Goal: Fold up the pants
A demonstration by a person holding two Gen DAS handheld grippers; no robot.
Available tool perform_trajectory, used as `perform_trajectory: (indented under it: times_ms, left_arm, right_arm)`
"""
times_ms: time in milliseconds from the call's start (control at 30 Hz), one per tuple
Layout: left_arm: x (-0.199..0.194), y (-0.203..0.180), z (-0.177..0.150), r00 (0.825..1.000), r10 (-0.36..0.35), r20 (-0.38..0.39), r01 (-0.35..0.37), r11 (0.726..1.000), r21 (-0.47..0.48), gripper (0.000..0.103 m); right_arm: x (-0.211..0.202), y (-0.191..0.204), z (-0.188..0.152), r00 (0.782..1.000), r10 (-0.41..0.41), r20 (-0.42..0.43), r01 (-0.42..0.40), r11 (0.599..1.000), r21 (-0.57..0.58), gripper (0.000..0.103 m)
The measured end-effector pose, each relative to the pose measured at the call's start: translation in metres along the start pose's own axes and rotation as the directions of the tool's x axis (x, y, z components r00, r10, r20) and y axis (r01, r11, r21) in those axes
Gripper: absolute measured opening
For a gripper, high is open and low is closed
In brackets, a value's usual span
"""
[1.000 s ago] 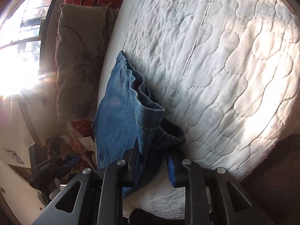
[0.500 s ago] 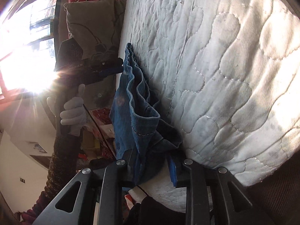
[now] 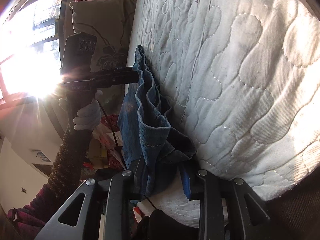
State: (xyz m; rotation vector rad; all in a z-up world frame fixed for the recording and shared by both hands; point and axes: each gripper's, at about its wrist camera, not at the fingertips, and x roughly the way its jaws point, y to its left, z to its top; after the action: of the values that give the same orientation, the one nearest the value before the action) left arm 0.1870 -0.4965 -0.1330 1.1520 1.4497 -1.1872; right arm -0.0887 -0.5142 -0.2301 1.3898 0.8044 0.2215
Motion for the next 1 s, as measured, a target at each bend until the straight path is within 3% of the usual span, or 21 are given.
perform_trajectory:
  times_ms: [67, 200, 300, 367, 433, 533, 667, 733, 833, 1000]
  left_arm:
    - [0.001, -0.015, -0.004, 1.0, 0.025, 0.016, -0.025, 0.999, 0.032, 0.088]
    - [-0.004, -0.027, -0.007, 0.997, -0.063, 0.047, 0.064, 0.998, -0.003, 0.087]
    - [0.0, -0.036, -0.013, 0.996, -0.061, 0.062, 0.063, 0.997, -0.036, 0.081]
    - [-0.002, -0.019, -0.03, 0.993, -0.08, 0.089, 0.088, 0.993, -0.084, 0.068]
    - [-0.006, -0.006, -0.032, 0.992, -0.08, 0.101, 0.093, 0.987, -0.129, 0.043]
    - [-0.007, 0.02, -0.037, 0.988, -0.088, 0.13, 0.112, 0.975, -0.191, 0.032]
    - [-0.011, 0.016, -0.053, 0.978, -0.082, 0.19, 0.126, 0.964, -0.235, 0.02]
    - [-0.012, 0.016, -0.064, 0.963, -0.116, 0.242, 0.186, 0.939, -0.29, 0.016]
    - [-0.022, 0.027, -0.089, 0.925, -0.177, 0.337, 0.298, 0.887, -0.353, 0.013]
    - [-0.053, 0.048, -0.141, 0.867, -0.176, 0.466, 0.381, 0.836, -0.394, 0.012]
  right_arm:
    - [0.001, 0.006, -0.002, 1.0, -0.016, 0.008, 0.016, 1.0, -0.005, 0.029]
    - [0.007, 0.024, -0.006, 0.996, -0.08, 0.032, 0.082, 0.994, -0.074, 0.029]
    - [0.009, 0.029, -0.006, 0.994, -0.102, 0.04, 0.105, 0.99, -0.096, 0.029]
    - [0.01, 0.031, -0.006, 0.993, -0.104, 0.048, 0.109, 0.989, -0.102, 0.029]
    - [0.012, 0.032, -0.006, 0.992, -0.111, 0.056, 0.116, 0.988, -0.101, 0.029]
    - [0.015, 0.034, -0.004, 0.989, -0.125, 0.079, 0.132, 0.987, -0.095, 0.027]
    - [0.02, 0.043, -0.002, 0.982, -0.162, 0.095, 0.172, 0.98, -0.1, 0.019]
    - [0.022, 0.056, -0.002, 0.977, -0.189, 0.097, 0.202, 0.969, -0.144, 0.017]
    - [0.027, 0.087, -0.004, 0.974, -0.199, 0.109, 0.22, 0.946, -0.24, 0.017]
    - [0.045, 0.153, -0.018, 0.97, -0.211, 0.121, 0.243, 0.864, -0.44, 0.017]
